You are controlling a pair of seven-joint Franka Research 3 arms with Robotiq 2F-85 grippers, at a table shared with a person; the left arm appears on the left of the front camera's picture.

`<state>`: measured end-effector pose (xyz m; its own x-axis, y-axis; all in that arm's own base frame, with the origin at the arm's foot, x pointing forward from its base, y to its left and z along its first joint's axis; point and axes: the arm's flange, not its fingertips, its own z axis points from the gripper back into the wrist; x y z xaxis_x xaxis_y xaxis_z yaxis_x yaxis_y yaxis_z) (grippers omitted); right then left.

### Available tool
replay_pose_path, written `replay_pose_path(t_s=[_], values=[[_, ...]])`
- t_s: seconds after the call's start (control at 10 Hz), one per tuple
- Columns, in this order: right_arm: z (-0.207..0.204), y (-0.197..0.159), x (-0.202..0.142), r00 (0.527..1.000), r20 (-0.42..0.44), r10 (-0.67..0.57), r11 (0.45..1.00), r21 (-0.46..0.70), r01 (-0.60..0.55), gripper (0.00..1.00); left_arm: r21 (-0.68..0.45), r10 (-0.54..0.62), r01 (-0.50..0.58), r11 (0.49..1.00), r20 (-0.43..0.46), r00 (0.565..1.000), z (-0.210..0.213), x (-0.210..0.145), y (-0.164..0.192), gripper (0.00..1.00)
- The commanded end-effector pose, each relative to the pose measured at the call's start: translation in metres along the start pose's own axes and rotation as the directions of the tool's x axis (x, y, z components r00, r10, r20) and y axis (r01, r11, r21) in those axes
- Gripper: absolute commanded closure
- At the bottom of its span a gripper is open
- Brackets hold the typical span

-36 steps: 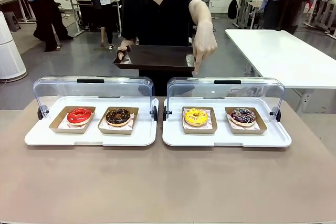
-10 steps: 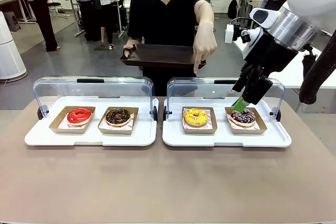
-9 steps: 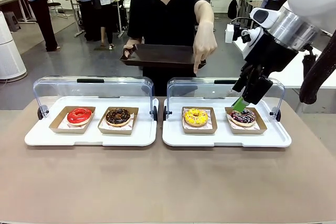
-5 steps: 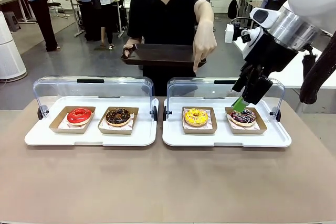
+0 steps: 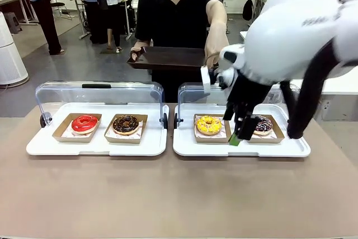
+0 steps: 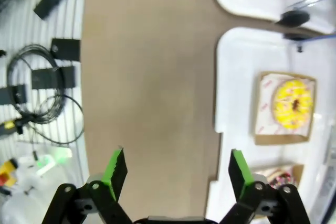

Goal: Provide the desired donut to the person.
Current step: Pick up and lift the Paper togo box containing the Donut pointed at by the person.

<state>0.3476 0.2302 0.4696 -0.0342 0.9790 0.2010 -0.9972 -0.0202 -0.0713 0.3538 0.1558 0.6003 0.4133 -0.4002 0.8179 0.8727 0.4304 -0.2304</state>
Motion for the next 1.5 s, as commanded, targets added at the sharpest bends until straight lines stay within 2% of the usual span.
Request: replay_pose_path(t_s=[0.0, 0.2, 0.6, 0.8, 0.9, 1.4], values=[[-0.031, -0.021, -0.009, 0.999, -0.04, 0.017, 1.0, -0.019, -0.018, 0.0, -0.005, -0.008, 0.007, 1.0, -0.007, 1.0, 0.002, -0.001, -0.001, 0.0], [-0.059, -0.035, -0.019, 0.996, -0.09, -0.004, 0.997, -0.072, -0.003, 0.0, -0.005, -0.008, 0.007, 1.0, -0.007, 1.0, 0.002, -0.001, -0.001, 0.0], [-0.106, -0.078, -0.036, 0.991, -0.102, -0.082, 0.996, -0.028, 0.08, 0.0, -0.005, -0.008, 0.007, 1.0, -0.007, 1.0, 0.002, -0.001, -0.001, 0.0], [-0.101, -0.08, -0.032, 0.994, -0.068, -0.089, 0.996, -0.018, 0.088, 0.0, -0.005, -0.008, 0.007, 1.0, -0.007, 1.0, 0.002, -0.001, -0.001, 0.0], [-0.108, -0.073, -0.043, 0.993, -0.095, -0.066, 0.998, -0.016, 0.065, 0.0, -0.005, -0.008, 0.007, 1.0, -0.007, 1.0, 0.002, -0.001, -0.001, 0.0], [-0.108, -0.073, -0.043, 0.993, -0.095, -0.066, 0.998, -0.016, 0.065, 0.0, -0.005, -0.008, 0.007, 1.0, -0.007, 1.0, 0.002, -0.001, -0.001, 0.0]])
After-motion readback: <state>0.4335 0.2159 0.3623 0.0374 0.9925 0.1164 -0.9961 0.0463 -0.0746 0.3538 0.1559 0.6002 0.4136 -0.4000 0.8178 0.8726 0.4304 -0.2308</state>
